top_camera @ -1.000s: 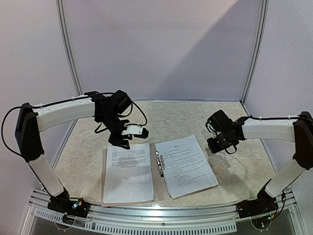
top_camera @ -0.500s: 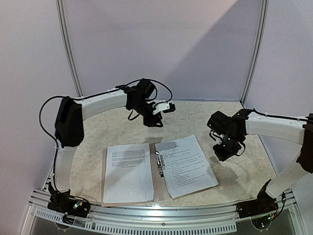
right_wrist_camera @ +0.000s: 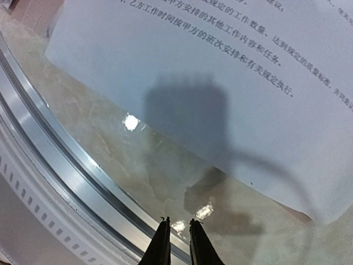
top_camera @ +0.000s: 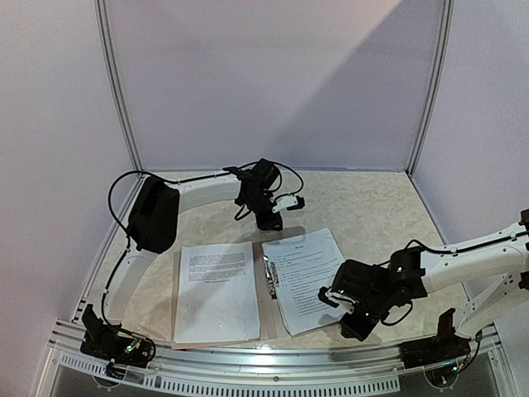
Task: Put the files into the folder
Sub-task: Adjust the file in the folder with some files.
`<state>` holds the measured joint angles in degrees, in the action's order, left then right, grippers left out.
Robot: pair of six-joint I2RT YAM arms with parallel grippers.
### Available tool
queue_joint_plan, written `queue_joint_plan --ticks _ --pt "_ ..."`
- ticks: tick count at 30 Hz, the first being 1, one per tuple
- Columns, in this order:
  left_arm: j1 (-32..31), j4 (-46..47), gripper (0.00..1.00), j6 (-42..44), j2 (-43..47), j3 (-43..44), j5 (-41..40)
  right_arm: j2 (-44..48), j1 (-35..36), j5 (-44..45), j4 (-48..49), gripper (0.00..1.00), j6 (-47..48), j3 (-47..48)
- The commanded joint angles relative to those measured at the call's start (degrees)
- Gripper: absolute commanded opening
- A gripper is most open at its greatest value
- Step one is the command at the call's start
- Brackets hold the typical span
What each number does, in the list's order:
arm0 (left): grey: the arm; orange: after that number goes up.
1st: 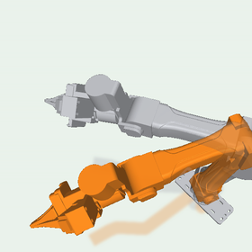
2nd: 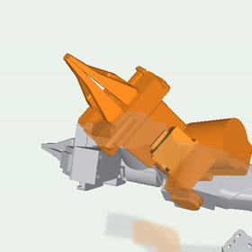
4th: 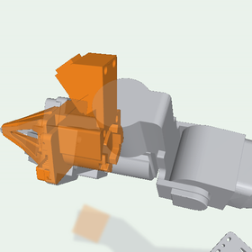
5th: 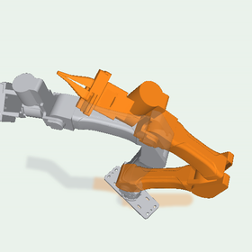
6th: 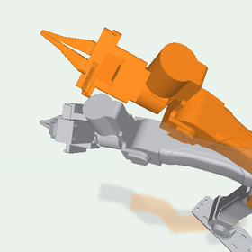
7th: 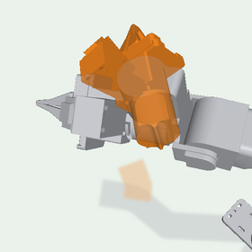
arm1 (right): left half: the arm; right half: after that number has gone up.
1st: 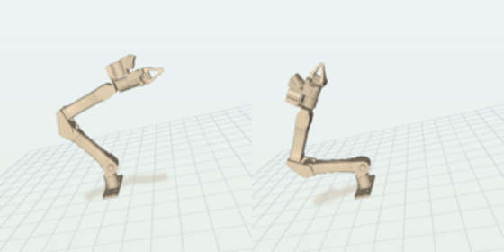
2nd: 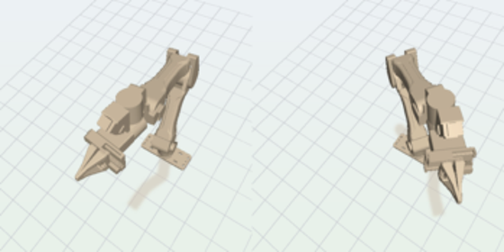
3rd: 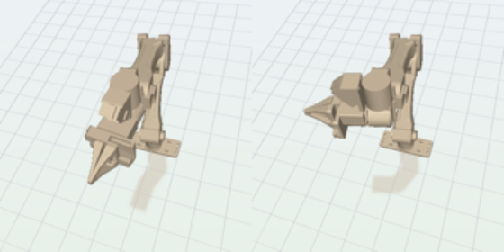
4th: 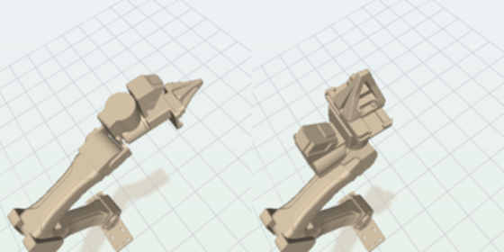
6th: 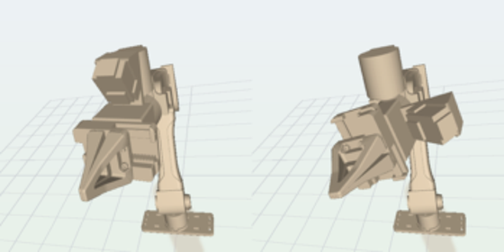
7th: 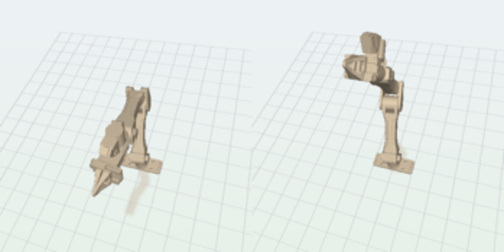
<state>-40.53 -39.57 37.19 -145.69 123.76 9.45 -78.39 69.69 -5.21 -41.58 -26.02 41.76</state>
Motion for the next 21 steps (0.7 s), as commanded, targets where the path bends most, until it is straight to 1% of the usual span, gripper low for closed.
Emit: queue_joint_plan --ticks 1,5,10,17,21 --pt "-3.03 -0.01 0.42 3.47 0.17 -2.8 -1.6 -2.67 0.78 -0.94 9.26 0.12 0.45 -2.23" --pt "-3.96 0.09 0.42 4.94 -0.06 -4.09 -0.4 -5.77 0.75 -0.17 13.24 0.11 0.2 -2.89" --pt "-4.27 -1.17 0.42 6.58 0.07 -4.95 0.65 -10.43 0.71 4.21 13.58 0.1 -0.13 -1.91" --pt "-4.55 -2.01 0.39 6.54 1.15 -7.09 1.79 -12.58 0.08 8.21 13.4 0.08 0.36 0.93" --pt "-4.81 -1.78 0.39 7.19 2.15 -8.78 2.55 -13.12 -0.91 7.49 14.29 0.08 0.75 1.11"
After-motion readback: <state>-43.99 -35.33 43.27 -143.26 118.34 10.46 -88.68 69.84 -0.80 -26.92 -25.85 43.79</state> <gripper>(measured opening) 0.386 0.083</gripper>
